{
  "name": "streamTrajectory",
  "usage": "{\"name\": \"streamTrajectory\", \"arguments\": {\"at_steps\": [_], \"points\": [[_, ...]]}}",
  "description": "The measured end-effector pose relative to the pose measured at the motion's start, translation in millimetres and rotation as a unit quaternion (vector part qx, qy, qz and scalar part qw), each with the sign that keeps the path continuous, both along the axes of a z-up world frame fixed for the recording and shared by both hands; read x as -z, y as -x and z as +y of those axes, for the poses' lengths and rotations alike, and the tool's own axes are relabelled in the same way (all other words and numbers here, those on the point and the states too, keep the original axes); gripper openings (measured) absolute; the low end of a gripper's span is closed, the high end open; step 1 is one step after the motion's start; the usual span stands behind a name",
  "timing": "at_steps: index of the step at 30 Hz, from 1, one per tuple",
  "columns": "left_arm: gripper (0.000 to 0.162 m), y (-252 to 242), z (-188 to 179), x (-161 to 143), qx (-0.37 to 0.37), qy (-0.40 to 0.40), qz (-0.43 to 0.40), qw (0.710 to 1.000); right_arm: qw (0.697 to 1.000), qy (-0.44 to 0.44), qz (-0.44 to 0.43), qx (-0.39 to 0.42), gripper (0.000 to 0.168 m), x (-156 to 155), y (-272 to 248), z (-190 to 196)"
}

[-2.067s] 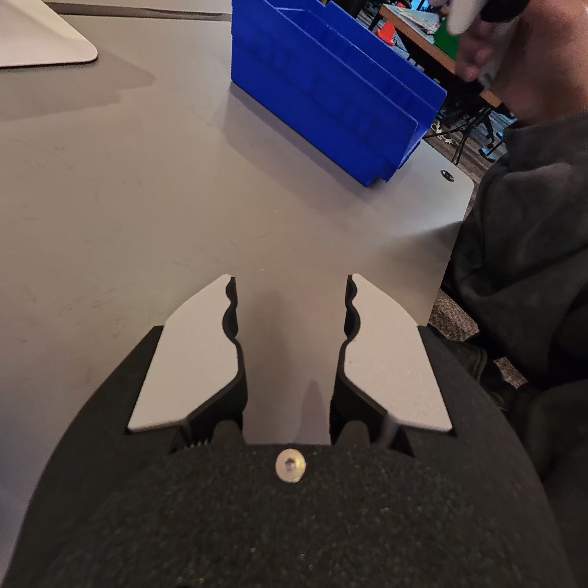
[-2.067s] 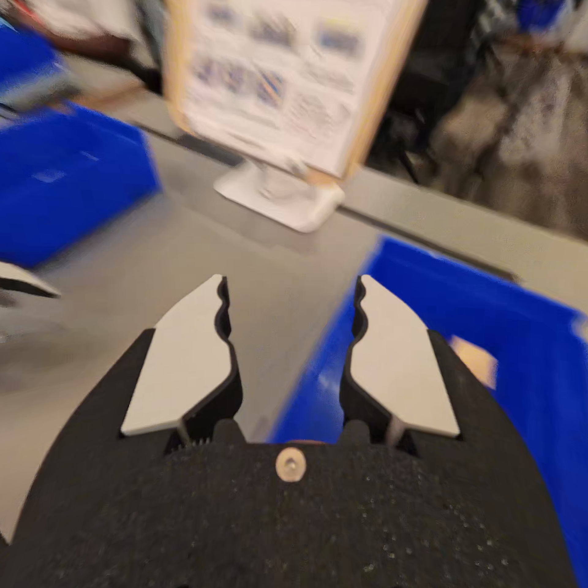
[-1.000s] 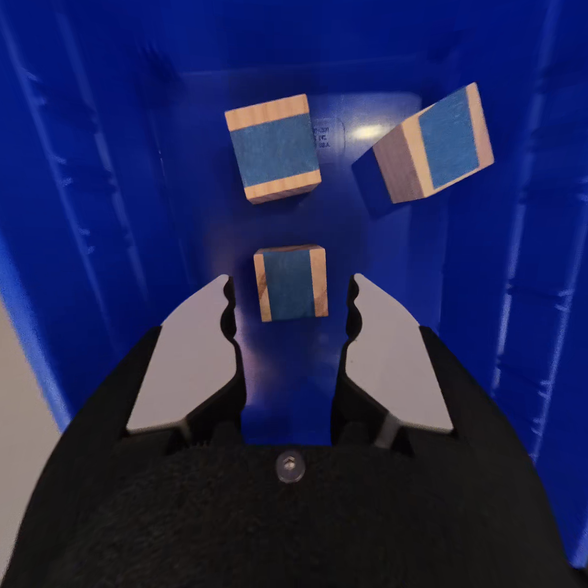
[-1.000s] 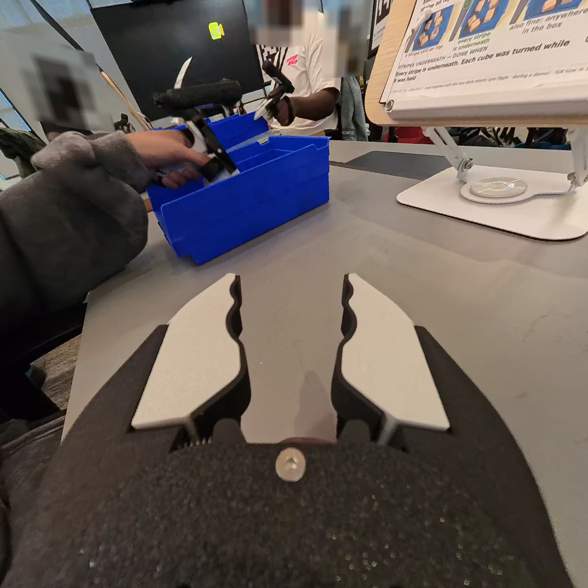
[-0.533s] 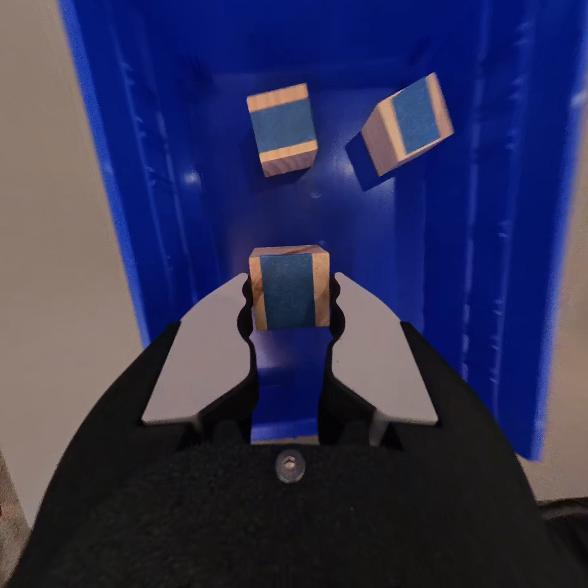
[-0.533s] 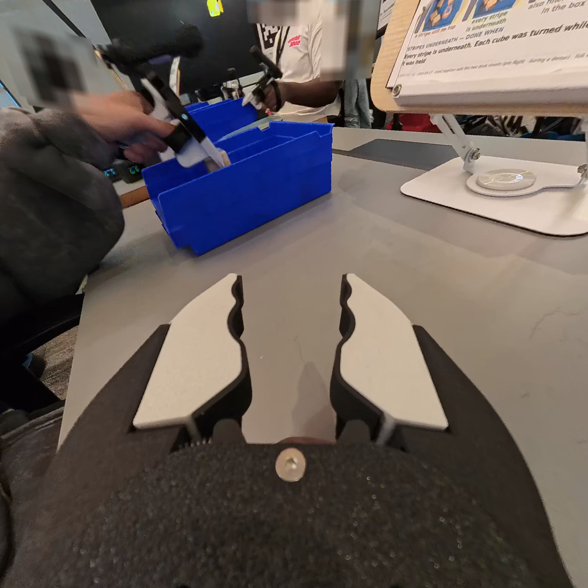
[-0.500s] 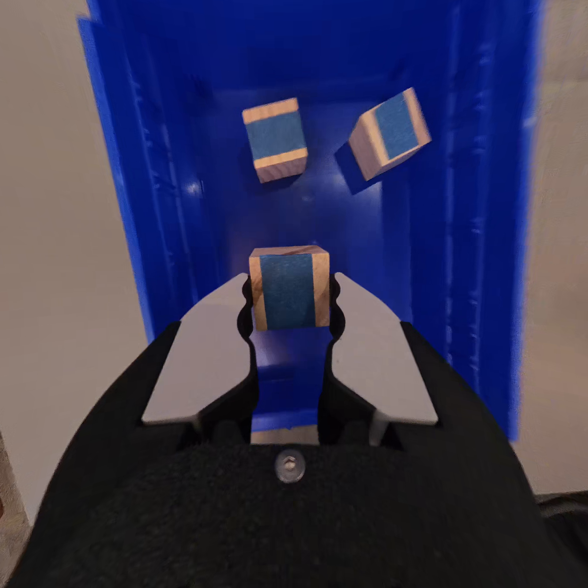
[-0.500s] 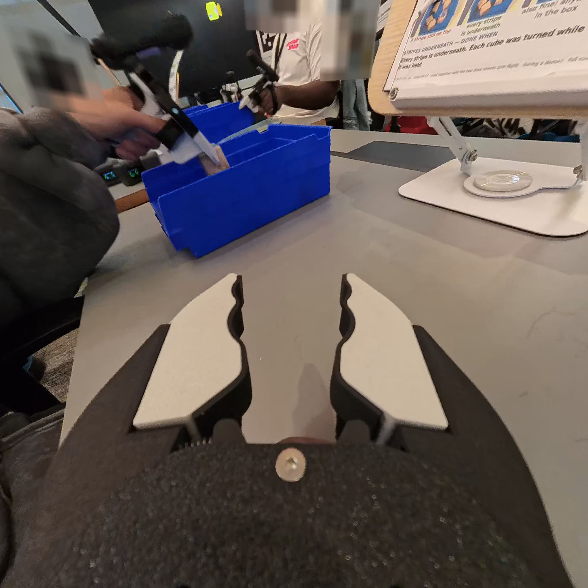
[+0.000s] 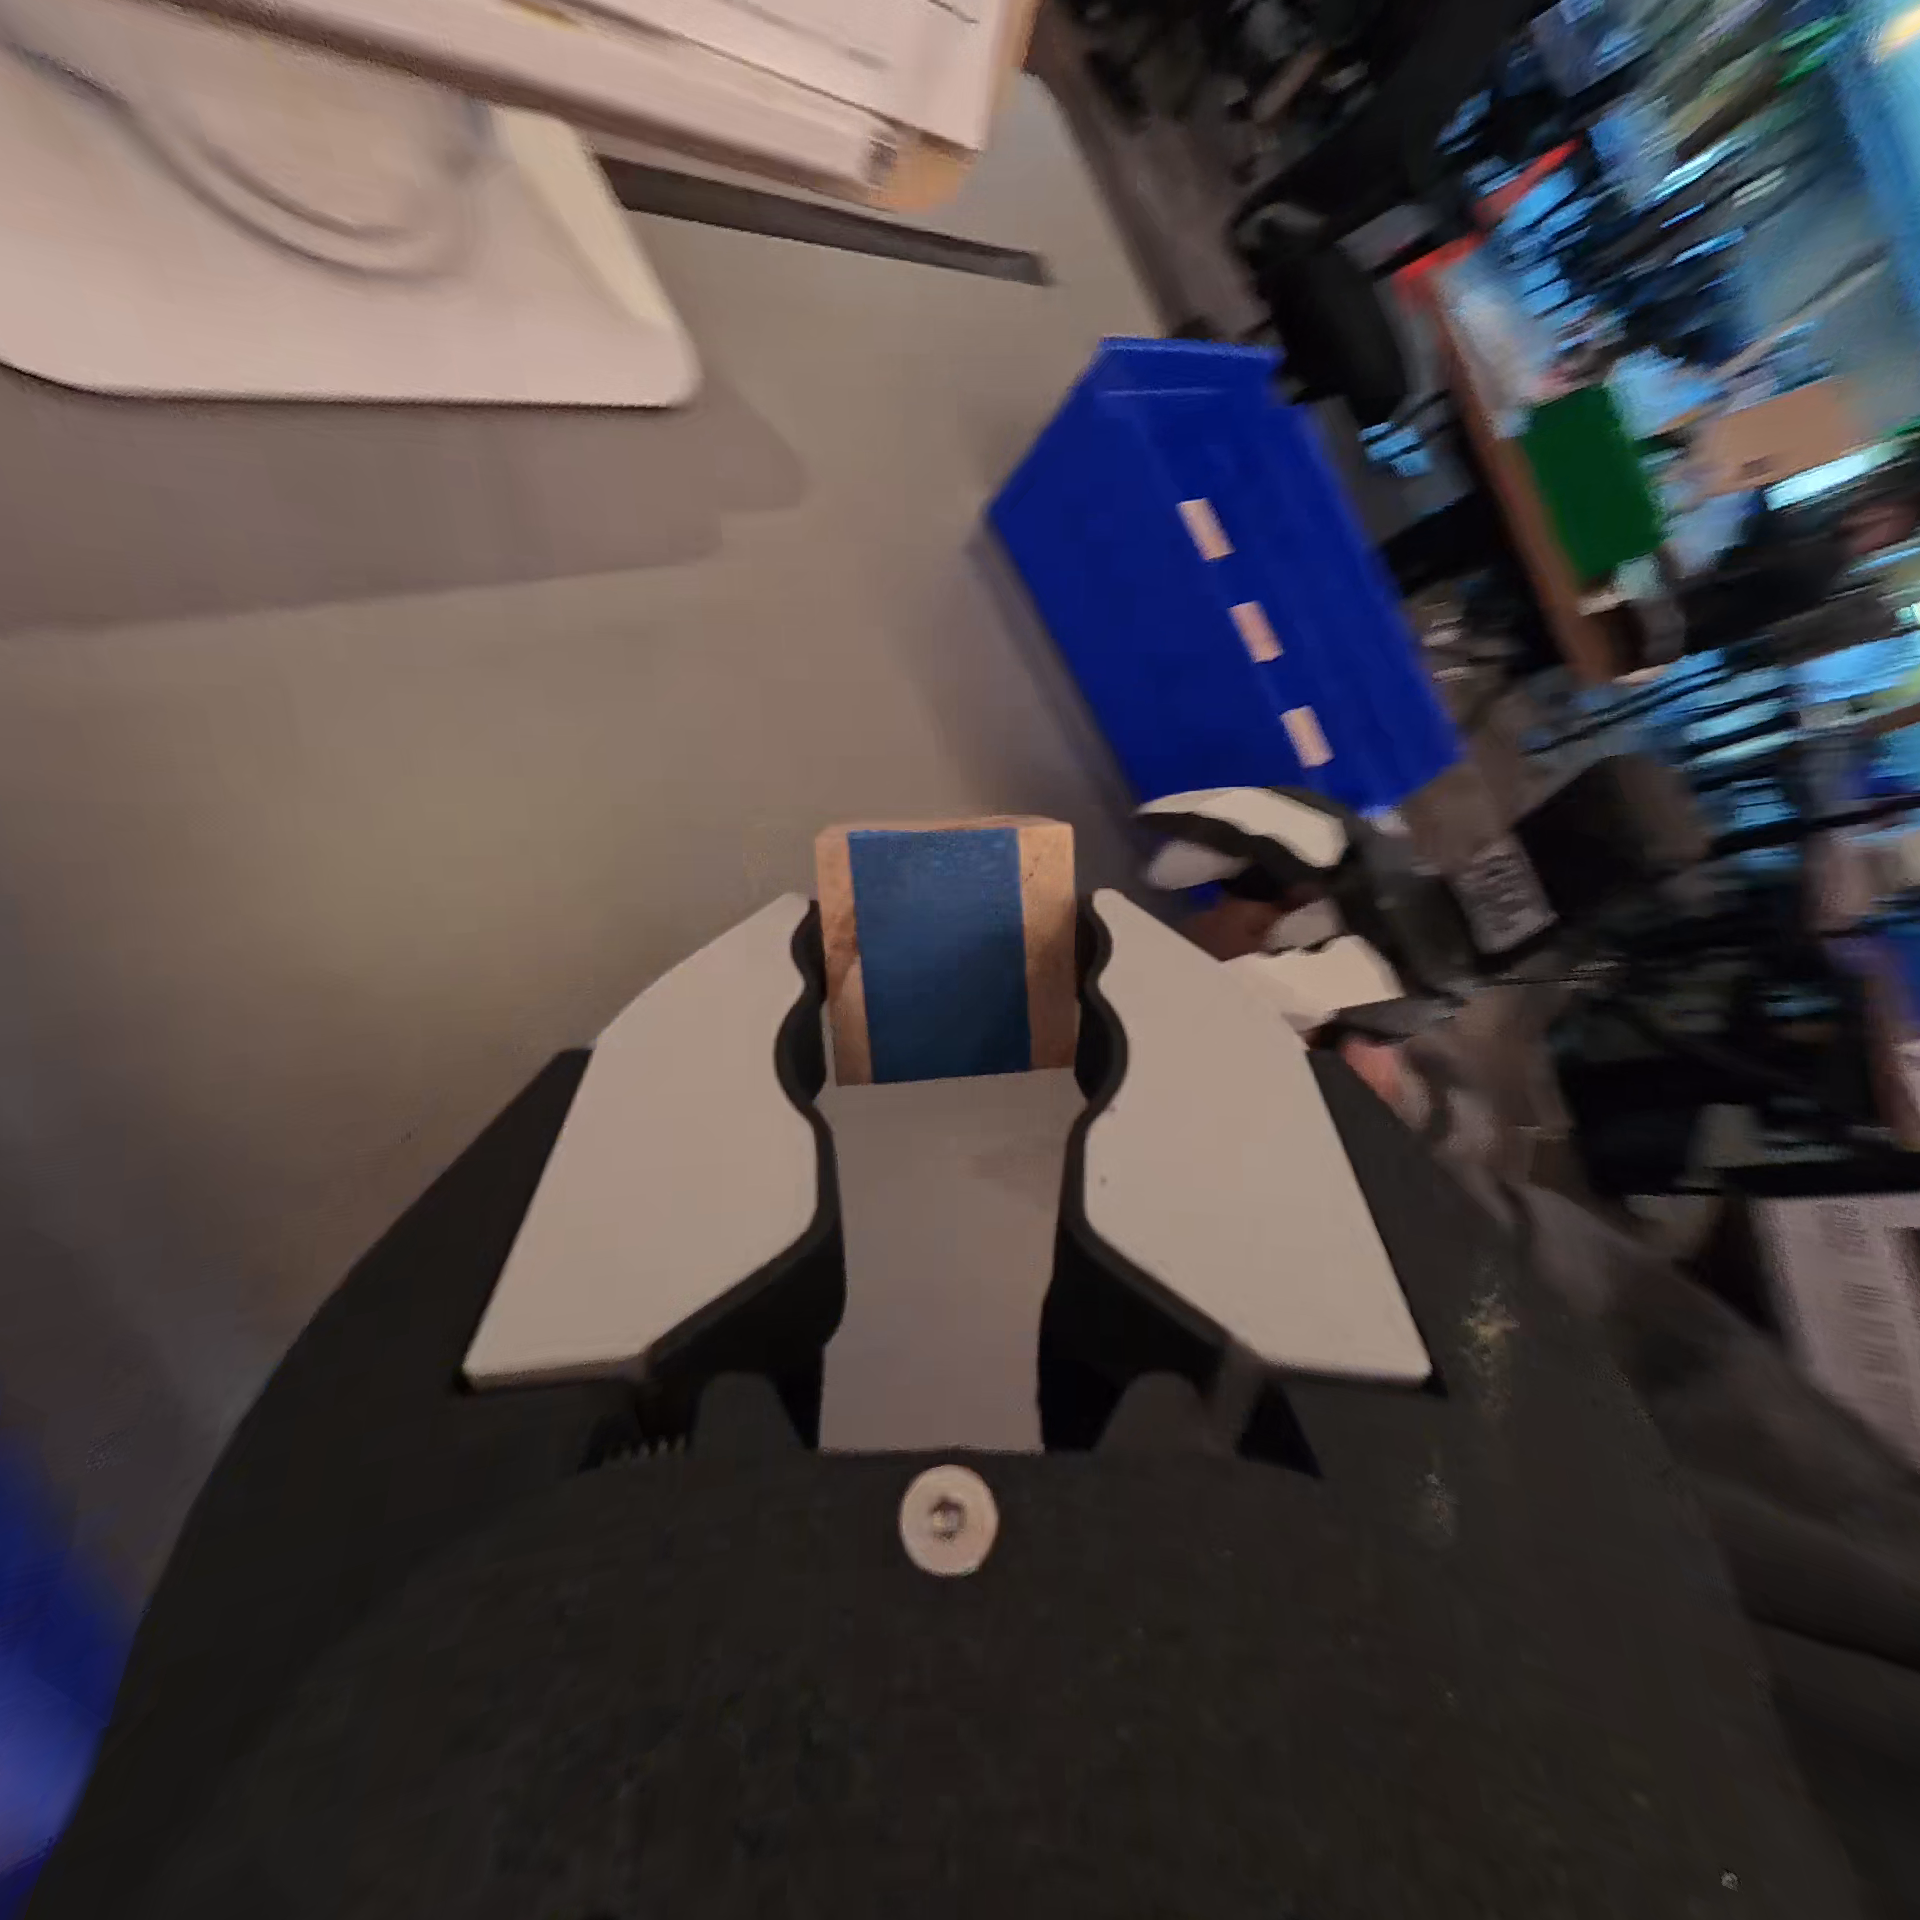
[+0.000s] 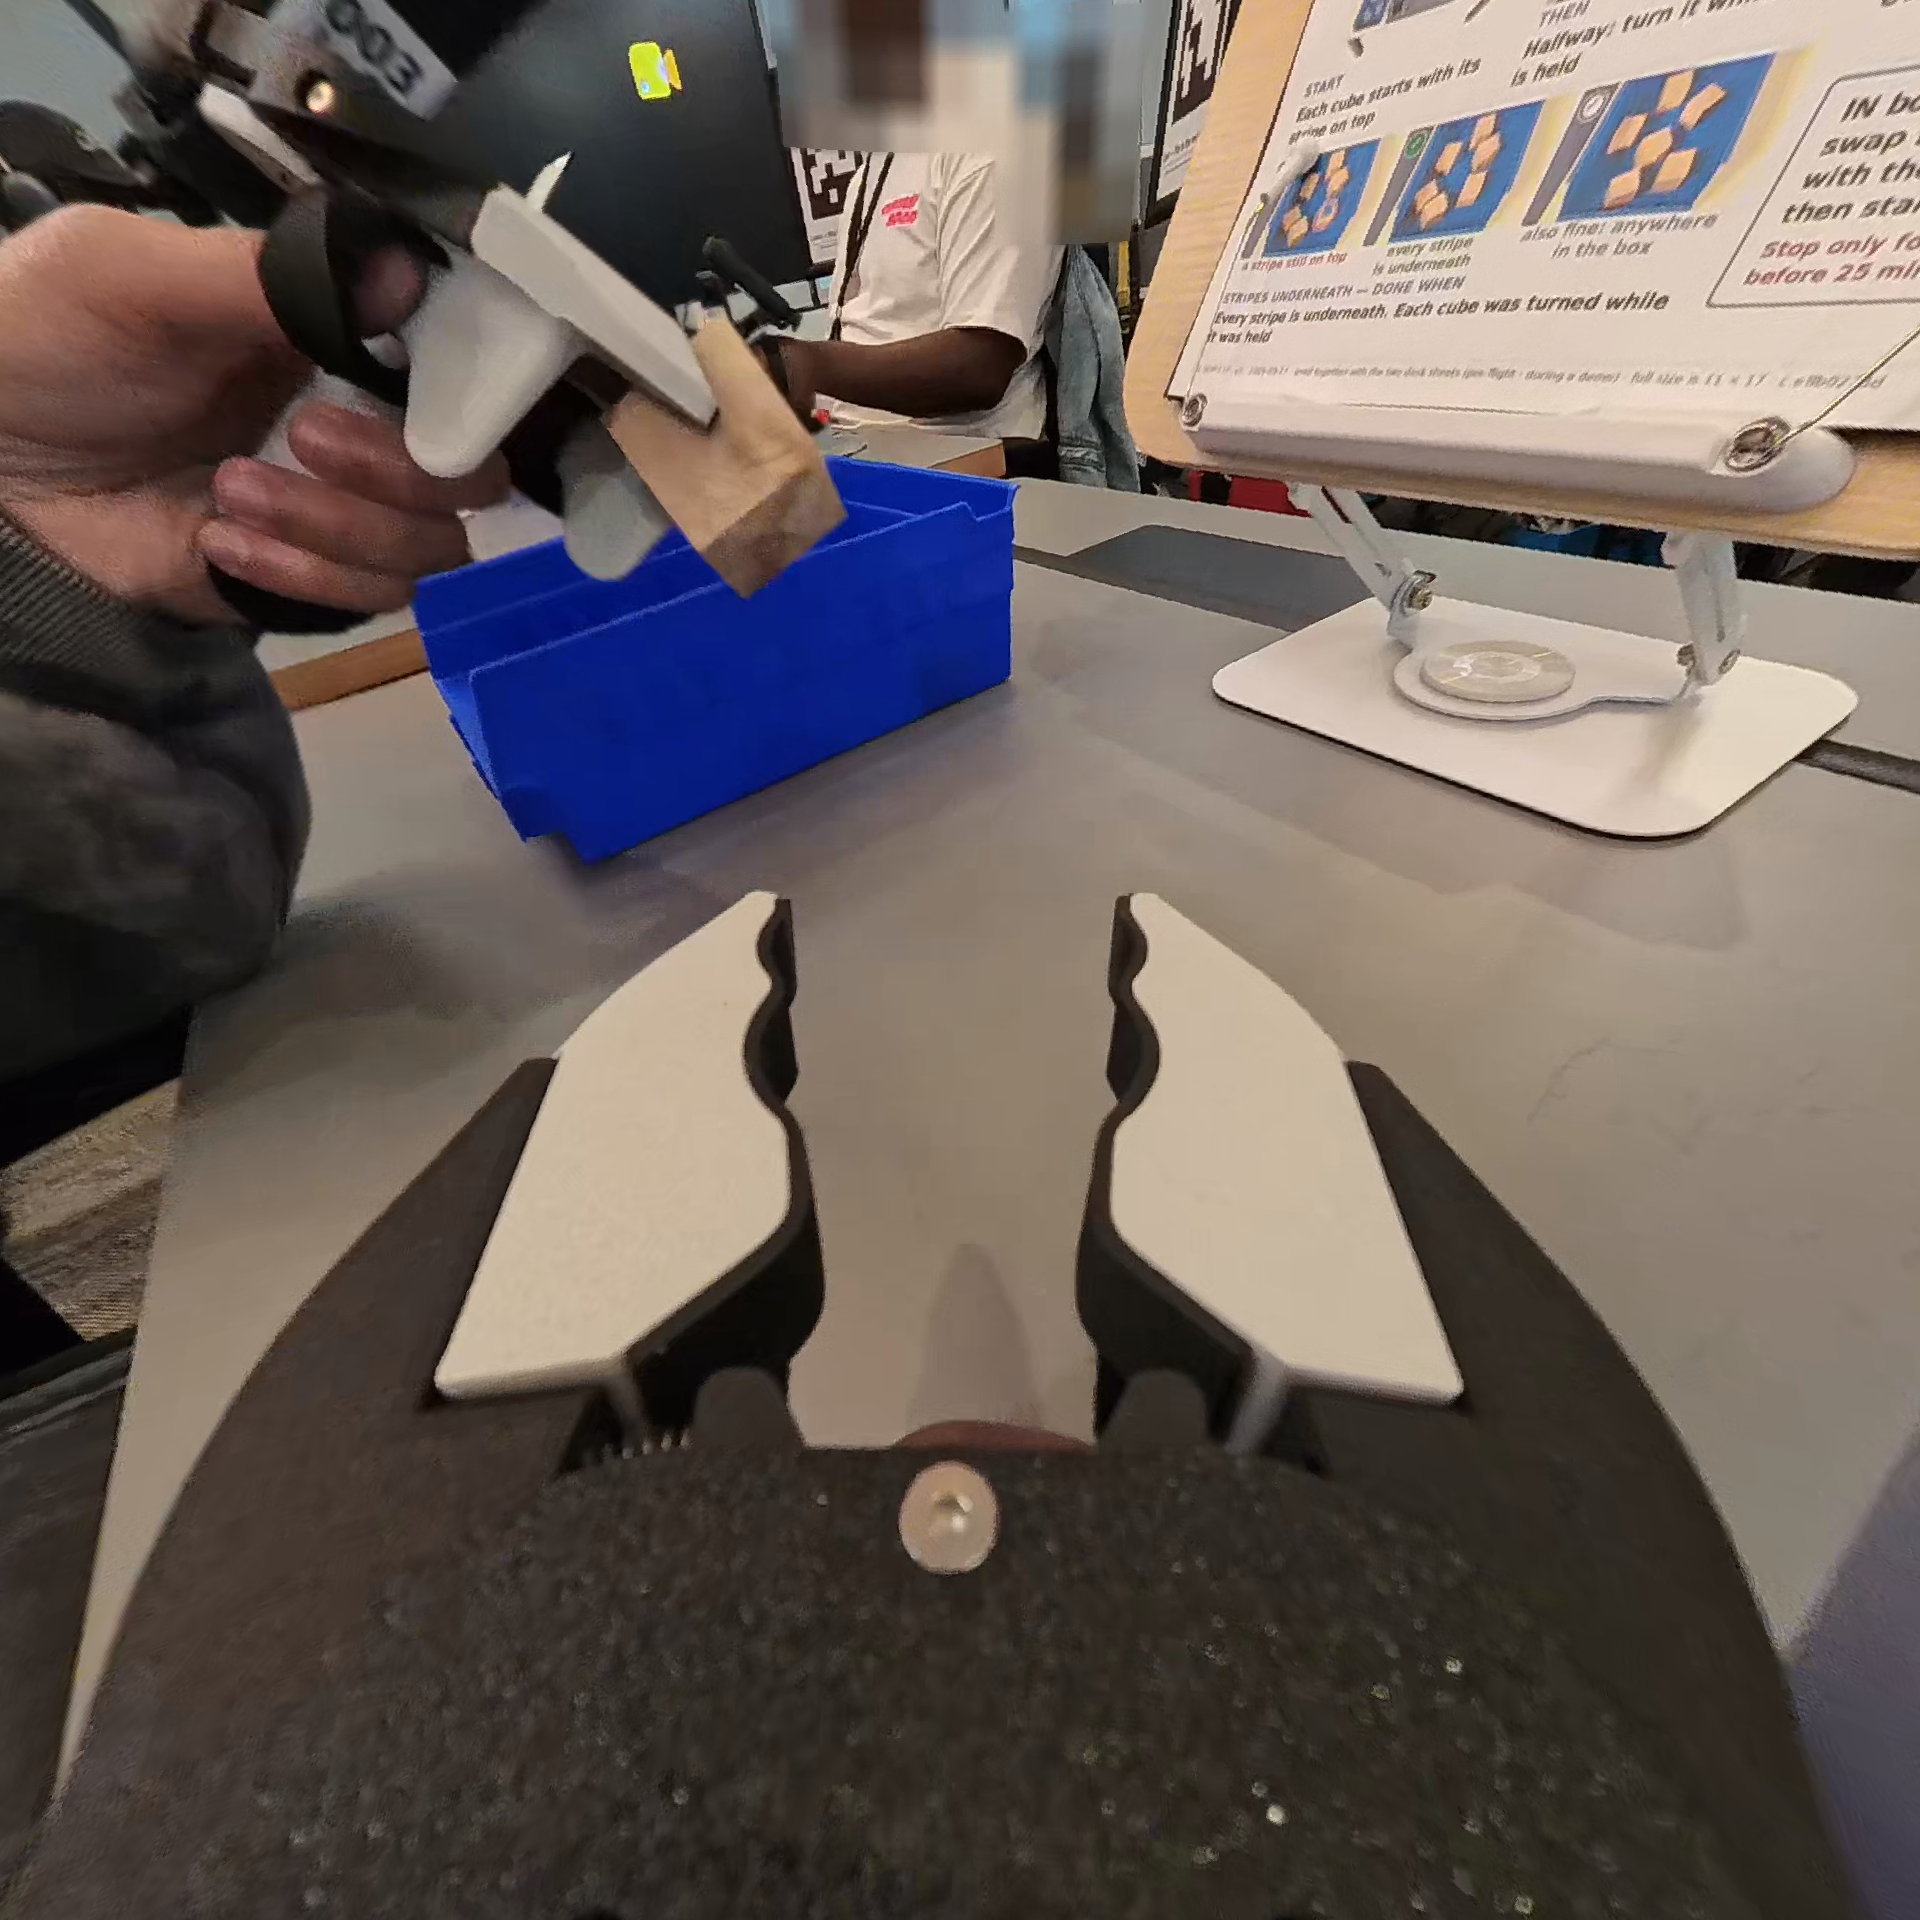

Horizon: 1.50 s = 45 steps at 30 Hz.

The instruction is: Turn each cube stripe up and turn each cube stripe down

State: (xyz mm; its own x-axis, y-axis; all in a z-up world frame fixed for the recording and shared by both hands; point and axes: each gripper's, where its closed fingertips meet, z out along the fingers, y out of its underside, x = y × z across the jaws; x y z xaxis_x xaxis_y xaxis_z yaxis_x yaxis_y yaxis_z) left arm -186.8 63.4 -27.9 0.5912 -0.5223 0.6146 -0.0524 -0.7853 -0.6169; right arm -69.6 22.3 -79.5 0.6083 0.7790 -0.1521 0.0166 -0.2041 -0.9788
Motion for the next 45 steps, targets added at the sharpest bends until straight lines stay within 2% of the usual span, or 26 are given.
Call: {"name": "streamTrajectory", "arguments": {"at_steps": [4,7,10,13,16,22,26,30,32,35,37,40,41,42,45], "points": [[0.044,-43,-16,3,0.046,0.072,-0.130,0.988,0.997,-0.068,-0.034,-0.013,0.059,1,2,-1],[0.044,-60,-31,-11,0.090,0.100,-0.206,0.969,0.993,-0.099,-0.056,-0.032,0.059,3,7,-7],[0.044,-68,-46,-29,0.130,0.141,-0.290,0.938,0.991,-0.104,-0.055,-0.067,0.060,4,18,-17],[0.044,-71,-55,-33,0.154,0.181,-0.332,0.913,0.990,-0.066,-0.062,-0.106,0.064,9,28,-29],[0.044,-71,-55,-30,0.154,0.212,-0.357,0.897,0.989,-0.077,-0.055,-0.118,0.065,3,30,-35],[0.044,-74,-56,-22,0.152,0.227,-0.357,0.893,0.991,-0.085,-0.071,-0.078,0.067,-4,23,-25],[0.044,-84,-65,-15,0.164,0.234,-0.342,0.895,0.990,-0.123,-0.036,-0.067,0.070,-38,23,-31],[0.044,-94,-76,-13,0.182,0.251,-0.343,0.887,0.982,-0.171,-0.057,-0.056,0.070,-53,29,-38],[0.044,-99,-80,-10,0.189,0.257,-0.339,0.885,0.980,-0.182,-0.062,-0.052,0.067,-53,33,-38],[0.044,-103,-85,-8,0.198,0.264,-0.337,0.882,0.978,-0.193,-0.071,-0.036,0.046,-51,33,-37],[0.044,-104,-87,-9,0.204,0.269,-0.341,0.877,0.979,-0.190,-0.066,-0.041,0.046,-53,32,-39],[0.048,-102,-87,-11,0.215,0.246,-0.328,0.886,0.981,-0.180,-0.067,-0.040,0.045,-55,29,-37],[0.059,-100,-86,-12,0.214,0.236,-0.320,0.892,0.980,-0.184,-0.066,-0.034,0.045,-57,25,-36],[0.066,-96,-83,-13,0.210,0.222,-0.309,0.900,0.980,-0.184,-0.064,-0.032,0.045,-59,22,-36],[0.069,-77,-69,-12,0.189,0.140,-0.244,0.941,0.983,-0.172,-0.066,-0.011,0.045,-69,4,-31]]}}
